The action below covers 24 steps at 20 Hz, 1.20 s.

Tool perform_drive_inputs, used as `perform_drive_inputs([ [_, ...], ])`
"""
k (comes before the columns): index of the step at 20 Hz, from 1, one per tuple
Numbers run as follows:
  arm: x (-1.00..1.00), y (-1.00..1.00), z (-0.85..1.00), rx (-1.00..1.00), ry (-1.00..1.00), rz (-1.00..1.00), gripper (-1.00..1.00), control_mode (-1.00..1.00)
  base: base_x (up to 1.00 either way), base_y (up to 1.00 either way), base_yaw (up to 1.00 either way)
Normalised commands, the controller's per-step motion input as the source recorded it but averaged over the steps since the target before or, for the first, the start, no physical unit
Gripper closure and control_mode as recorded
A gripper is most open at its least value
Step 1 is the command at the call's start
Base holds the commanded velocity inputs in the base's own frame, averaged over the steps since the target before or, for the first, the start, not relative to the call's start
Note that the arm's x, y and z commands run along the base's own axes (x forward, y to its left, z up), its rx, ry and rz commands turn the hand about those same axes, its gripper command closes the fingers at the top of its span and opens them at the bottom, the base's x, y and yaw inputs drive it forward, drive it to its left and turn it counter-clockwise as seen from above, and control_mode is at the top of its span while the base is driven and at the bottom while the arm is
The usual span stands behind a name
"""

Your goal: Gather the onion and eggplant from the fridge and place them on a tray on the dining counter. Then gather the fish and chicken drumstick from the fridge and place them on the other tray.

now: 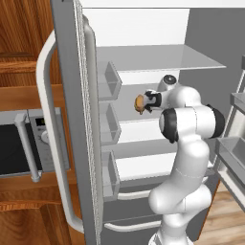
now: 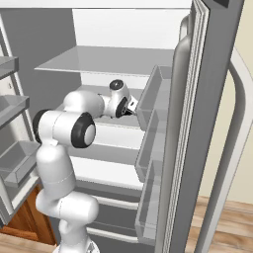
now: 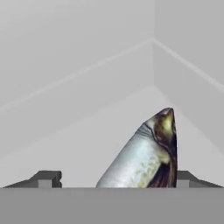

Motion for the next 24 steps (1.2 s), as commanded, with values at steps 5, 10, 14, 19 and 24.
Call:
perform_drive_inputs([
  [5,-0.06,0.0,-0.48,0.04,0.09,-0.01,1.0,-1.0,0.0,0.0,0.0],
  [10,-0.33,0.0,-0.59,0.02,0.01,-0.05,1.0,-1.0,0.0,0.0,0.0],
  [14,-0.43,0.0,-0.44,0.01,-0.04,-0.07,1.0,-1.0,0.0,0.0,0.0],
  [19,-0.73,0.0,-0.15,0.08,-0.14,-0.02,1.0,-1.0,0.0,0.0,0.0],
  [24,-0.94,-0.05,-0.03,0.11,-0.18,-0.01,1.0,-1.0,0.0,0.0,0.0],
])
